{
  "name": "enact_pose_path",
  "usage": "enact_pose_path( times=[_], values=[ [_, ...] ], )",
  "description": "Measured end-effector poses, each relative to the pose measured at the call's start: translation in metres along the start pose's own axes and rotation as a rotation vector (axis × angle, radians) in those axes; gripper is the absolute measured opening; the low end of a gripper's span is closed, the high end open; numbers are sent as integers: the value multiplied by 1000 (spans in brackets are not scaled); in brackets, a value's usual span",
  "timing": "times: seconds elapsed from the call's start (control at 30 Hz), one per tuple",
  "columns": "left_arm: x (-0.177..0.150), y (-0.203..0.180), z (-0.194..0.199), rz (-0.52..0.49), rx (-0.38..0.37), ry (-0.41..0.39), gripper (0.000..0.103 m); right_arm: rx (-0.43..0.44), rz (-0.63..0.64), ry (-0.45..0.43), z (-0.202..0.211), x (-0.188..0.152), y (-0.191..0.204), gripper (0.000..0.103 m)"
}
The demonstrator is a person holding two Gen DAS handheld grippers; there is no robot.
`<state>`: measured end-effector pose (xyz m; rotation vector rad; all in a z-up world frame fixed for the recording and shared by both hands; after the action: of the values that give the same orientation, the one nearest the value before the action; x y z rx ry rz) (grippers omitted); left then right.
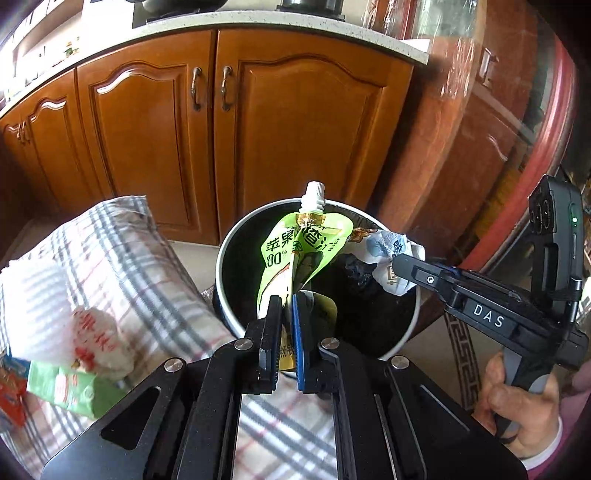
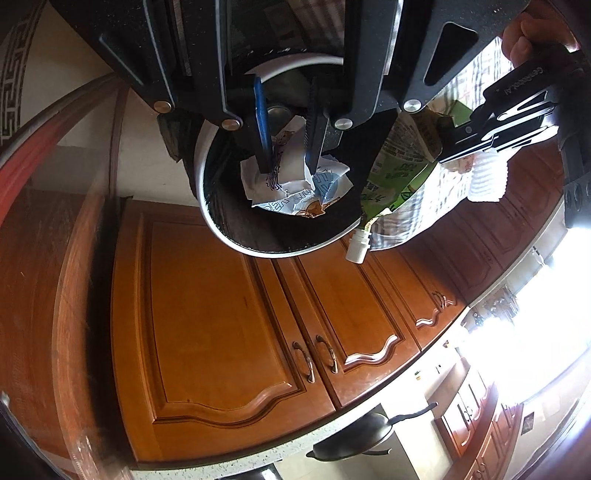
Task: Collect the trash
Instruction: 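Carry both items over the bin and open both tools to drop them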
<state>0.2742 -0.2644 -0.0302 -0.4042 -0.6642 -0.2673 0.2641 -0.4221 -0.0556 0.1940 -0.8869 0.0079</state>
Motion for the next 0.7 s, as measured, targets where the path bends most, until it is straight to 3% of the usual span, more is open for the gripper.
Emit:
enact_pose_path(
  times=[0.33, 0.43, 0.53, 0.57, 0.6, 0.7],
  values=[
    [13, -6, -19, 3, 10, 16, 6, -5, 9, 28, -16, 5, -6, 18],
    [12, -4, -21, 18, 3, 25, 7, -1, 8, 34, -19, 6, -8, 23],
    [11, -2, -20, 35, 3, 25, 25, 0, -8, 37, -19, 5, -12, 32],
    [11, 0, -18, 43, 6, 20, 41, -1, -14, 36, -19, 5, -14, 38],
    [9, 2, -15, 49, 4, 11, 48, 1, -19, 33, -18, 5, -15, 46],
    [4, 9, -4, 65, 4, -13, 52, 9, -30, 15, -12, 5, -14, 55]
  ],
)
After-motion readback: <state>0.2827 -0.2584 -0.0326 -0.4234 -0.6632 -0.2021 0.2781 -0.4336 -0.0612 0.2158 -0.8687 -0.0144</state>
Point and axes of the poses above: each gripper's, at about its wrist camera, not at the fingertips, and z roughly against the way its jaws point, y to its left, x to its top, the point moved 6 cm from there along -z, roughly the way its jaws point, and after that the axes turned 12 degrees about z, right-handed, at the moved point
